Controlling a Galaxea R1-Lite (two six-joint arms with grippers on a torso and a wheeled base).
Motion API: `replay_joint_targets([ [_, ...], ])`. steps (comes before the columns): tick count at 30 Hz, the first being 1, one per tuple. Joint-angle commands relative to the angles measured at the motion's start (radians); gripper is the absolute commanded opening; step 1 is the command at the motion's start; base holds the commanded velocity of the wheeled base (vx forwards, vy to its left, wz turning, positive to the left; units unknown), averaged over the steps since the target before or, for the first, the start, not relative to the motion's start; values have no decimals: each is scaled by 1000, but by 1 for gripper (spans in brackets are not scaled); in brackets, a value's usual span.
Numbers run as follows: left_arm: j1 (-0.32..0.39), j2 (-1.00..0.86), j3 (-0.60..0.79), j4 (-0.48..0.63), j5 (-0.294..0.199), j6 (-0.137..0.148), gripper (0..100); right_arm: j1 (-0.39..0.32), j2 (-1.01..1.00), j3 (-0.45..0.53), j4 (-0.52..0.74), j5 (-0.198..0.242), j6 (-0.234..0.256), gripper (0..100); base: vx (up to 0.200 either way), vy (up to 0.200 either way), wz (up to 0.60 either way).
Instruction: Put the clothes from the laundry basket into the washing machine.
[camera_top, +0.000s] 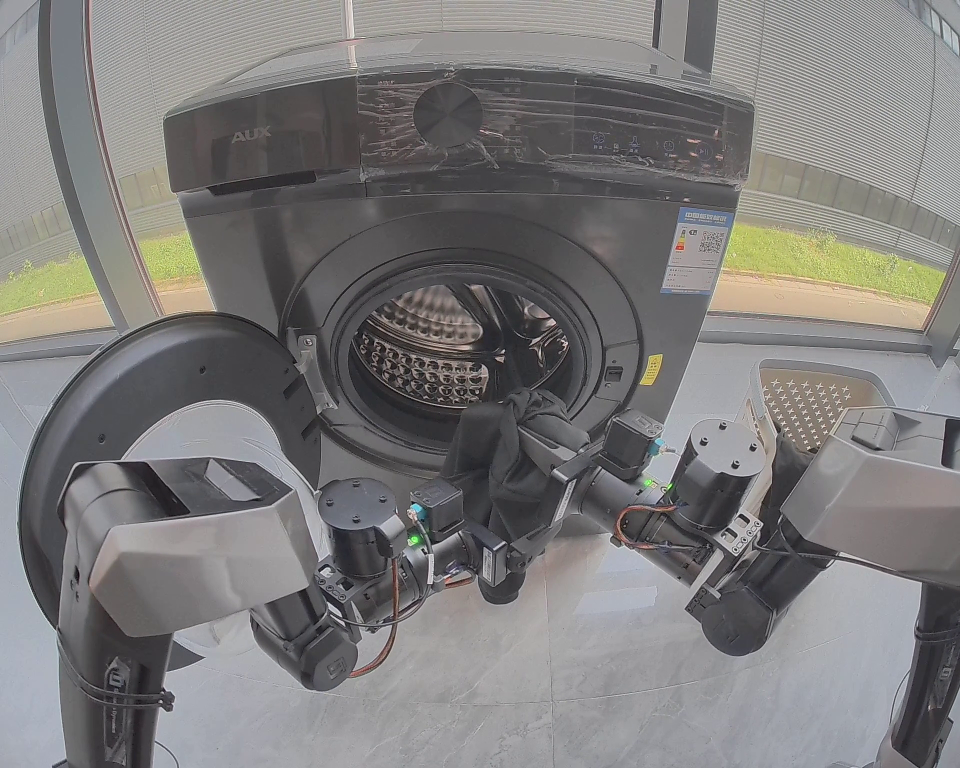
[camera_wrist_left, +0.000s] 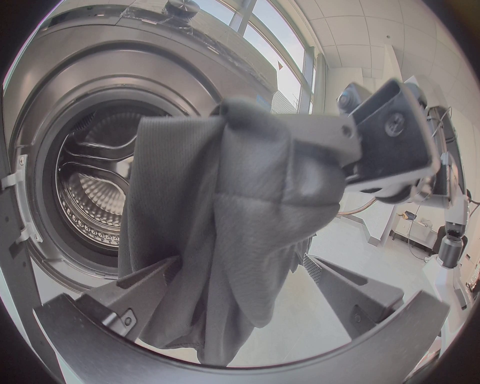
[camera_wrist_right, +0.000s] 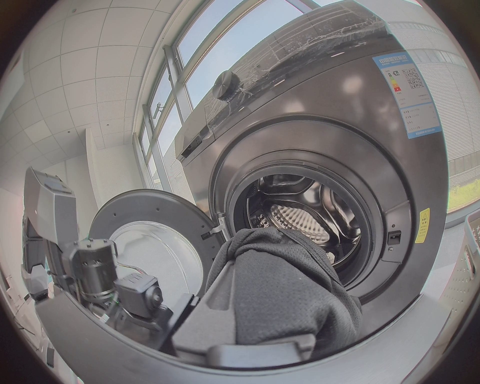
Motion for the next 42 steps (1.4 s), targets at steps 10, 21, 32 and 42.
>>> replay_joint_targets([
  [10,29,94,-123,-1,16,13,0,15,0,5,-1,-5,0,0,0,0,0],
  [21,32,72,-199,-1,95,-8,0,-4,3,65,-1,-53,3,0,0,0,0],
  [32,32,19,-195,1,129,-17,0,-13,-12,169,-1,-130,19,100,0,0,0],
  [42,32,-43,-190,1,166,-33,0,-19,-81,390,-1,-84,11,100,0,0,0],
])
